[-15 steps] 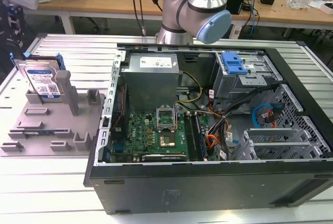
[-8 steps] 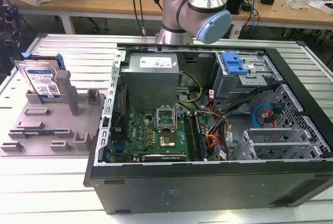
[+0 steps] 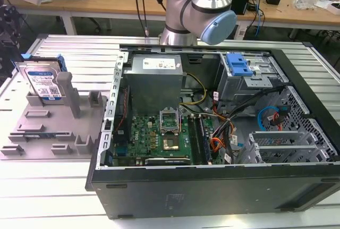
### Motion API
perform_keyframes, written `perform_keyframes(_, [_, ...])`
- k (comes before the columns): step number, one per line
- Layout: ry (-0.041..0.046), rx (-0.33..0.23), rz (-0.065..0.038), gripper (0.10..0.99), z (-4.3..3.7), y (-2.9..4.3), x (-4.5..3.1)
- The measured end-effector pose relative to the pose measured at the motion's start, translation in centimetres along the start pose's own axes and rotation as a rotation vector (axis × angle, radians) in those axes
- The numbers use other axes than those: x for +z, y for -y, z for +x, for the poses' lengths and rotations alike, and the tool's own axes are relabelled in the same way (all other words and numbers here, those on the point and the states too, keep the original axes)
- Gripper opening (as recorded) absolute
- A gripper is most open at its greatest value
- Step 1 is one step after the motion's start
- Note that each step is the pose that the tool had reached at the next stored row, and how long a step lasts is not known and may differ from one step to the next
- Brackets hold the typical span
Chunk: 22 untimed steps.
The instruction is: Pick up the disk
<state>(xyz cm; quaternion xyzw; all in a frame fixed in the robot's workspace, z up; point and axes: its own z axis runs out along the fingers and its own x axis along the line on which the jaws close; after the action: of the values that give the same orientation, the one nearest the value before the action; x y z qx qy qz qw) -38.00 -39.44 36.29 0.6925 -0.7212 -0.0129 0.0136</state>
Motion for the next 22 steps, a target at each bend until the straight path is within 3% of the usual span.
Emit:
perform_keyframes(7, [0.0, -0.001, 0.001, 0.541, 0.0, 0.01, 0.01])
perform_keyframes(11, [0.0002, -0.007, 0.012, 0.541, -0.05, 0.08, 0.0])
perform_keyframes(16, [0.0001, -0.014, 0.014, 0.541, -2.42, -0.01, 0.09])
perform_keyframes(17, [0.0002, -0.014, 0.014, 0.541, -3.51, -0.04, 0.16])
perform_keyframes(22, [0.0001, -0.014, 0.015, 0.541, -5.91, -0.15, 0.32])
